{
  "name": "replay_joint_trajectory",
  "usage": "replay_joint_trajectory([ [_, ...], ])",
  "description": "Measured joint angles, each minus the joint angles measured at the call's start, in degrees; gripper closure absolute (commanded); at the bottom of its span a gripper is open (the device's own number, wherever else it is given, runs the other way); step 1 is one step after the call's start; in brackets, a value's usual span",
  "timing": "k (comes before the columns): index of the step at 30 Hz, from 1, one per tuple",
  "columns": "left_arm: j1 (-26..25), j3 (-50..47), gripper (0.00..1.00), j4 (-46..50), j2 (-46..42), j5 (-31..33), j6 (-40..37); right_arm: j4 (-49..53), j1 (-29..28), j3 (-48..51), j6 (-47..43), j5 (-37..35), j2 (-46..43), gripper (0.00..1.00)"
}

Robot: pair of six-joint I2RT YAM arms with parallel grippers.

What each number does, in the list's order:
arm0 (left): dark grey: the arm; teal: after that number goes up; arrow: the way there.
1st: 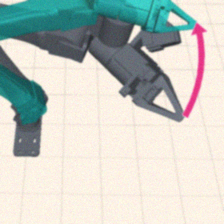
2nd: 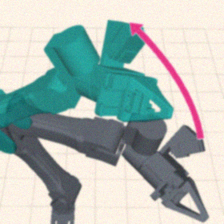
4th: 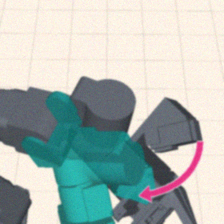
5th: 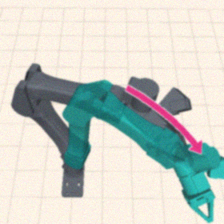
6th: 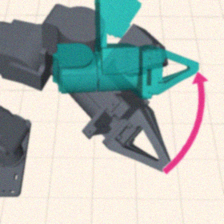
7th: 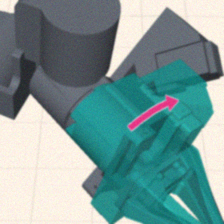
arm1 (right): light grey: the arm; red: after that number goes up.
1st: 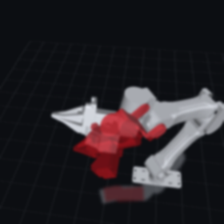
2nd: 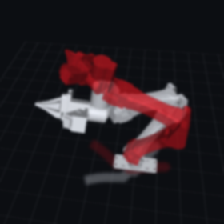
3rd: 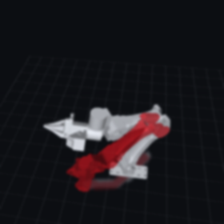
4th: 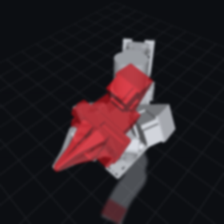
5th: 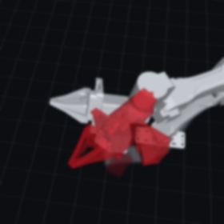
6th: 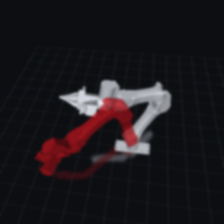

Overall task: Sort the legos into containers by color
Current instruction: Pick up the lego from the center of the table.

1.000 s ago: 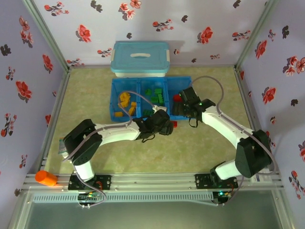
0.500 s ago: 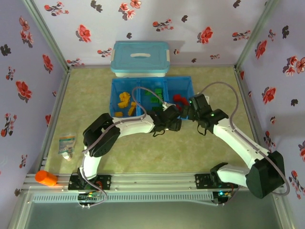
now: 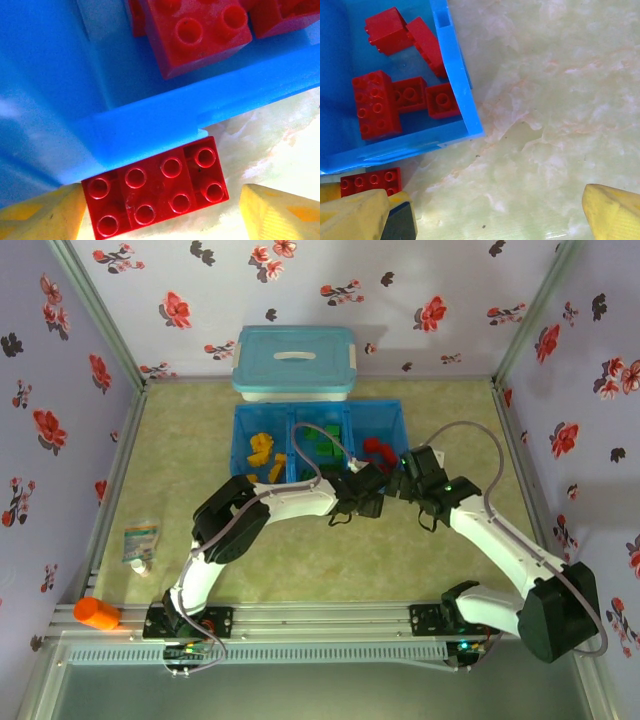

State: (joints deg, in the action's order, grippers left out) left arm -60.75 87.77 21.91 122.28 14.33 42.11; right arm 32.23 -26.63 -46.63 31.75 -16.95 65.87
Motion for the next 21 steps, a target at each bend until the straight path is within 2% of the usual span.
replay_joint_trajectory([
  [7,0.0,2.1,0.25,1.4,2.2,0.2,0.0,-0.7,0.5,1.4,0.0,0.0,-2.2,0.01],
  [15,0.0,3.4,0.4,2.3,2.8,0.3,-0.1,-0.7,0.8,2.0,0.0,0.4,-3.2,0.01],
  [21,-0.2,3.1,0.43,1.8,2.7,0.3,-0.2,-0.8,0.8,2.1,0.4,0.5,-3.2,0.01],
])
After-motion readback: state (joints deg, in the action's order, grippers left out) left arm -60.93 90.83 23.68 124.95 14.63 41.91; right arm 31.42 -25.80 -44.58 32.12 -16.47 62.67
